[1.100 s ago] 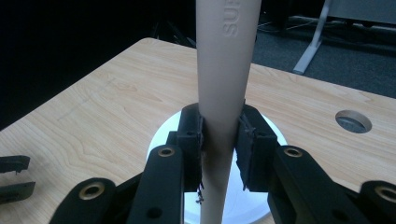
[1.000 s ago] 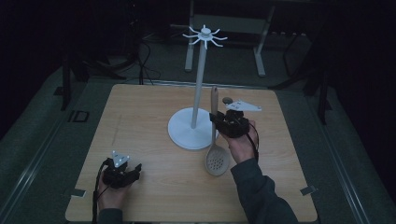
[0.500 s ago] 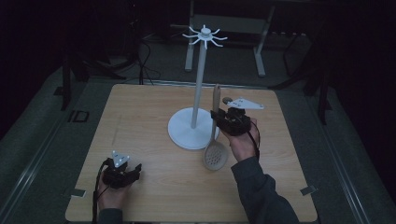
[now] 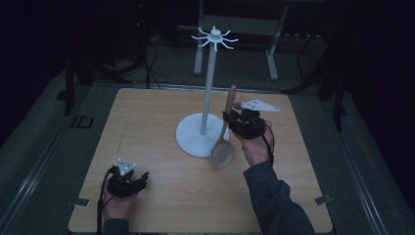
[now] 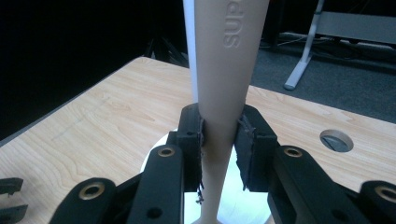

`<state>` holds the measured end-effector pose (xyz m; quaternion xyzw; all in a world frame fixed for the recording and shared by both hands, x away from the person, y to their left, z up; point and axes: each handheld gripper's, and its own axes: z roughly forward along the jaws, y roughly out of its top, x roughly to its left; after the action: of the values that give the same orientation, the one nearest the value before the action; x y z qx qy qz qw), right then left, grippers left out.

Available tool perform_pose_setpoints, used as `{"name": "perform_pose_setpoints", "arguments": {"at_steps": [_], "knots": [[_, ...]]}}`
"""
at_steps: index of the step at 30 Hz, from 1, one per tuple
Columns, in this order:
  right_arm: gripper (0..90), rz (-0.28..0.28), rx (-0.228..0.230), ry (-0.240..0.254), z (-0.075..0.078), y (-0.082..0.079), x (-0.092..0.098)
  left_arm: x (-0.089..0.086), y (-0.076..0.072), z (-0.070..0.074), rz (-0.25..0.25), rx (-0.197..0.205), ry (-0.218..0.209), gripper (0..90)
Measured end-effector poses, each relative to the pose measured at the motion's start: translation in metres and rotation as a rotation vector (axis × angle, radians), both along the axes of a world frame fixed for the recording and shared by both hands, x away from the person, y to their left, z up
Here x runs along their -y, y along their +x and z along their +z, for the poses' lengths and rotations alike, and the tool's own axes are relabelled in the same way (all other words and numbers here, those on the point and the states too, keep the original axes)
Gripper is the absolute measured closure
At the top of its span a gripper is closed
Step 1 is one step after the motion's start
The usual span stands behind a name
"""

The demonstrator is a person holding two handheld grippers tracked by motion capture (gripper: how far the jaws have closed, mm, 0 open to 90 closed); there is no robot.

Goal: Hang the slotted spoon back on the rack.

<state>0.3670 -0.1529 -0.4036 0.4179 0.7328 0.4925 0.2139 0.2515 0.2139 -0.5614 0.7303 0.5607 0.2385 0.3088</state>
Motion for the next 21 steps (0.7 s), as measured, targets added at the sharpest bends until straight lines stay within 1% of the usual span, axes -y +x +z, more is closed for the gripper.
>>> {"name": "perform_pose_setpoints", "arguments": {"at_steps": [11,21], "knots": [[72.9,-0.016,0.027,0.014,0.0063,0.0031,0.0050,-0.0008,-0.0003,0.0004,0.004,0.002,-0.003,40.9],[73.0,-0.023,0.048,0.019,0.0087,0.0065,0.0097,-0.0012,-0.0004,0.0006,0.007,0.003,-0.004,40.9]]}}
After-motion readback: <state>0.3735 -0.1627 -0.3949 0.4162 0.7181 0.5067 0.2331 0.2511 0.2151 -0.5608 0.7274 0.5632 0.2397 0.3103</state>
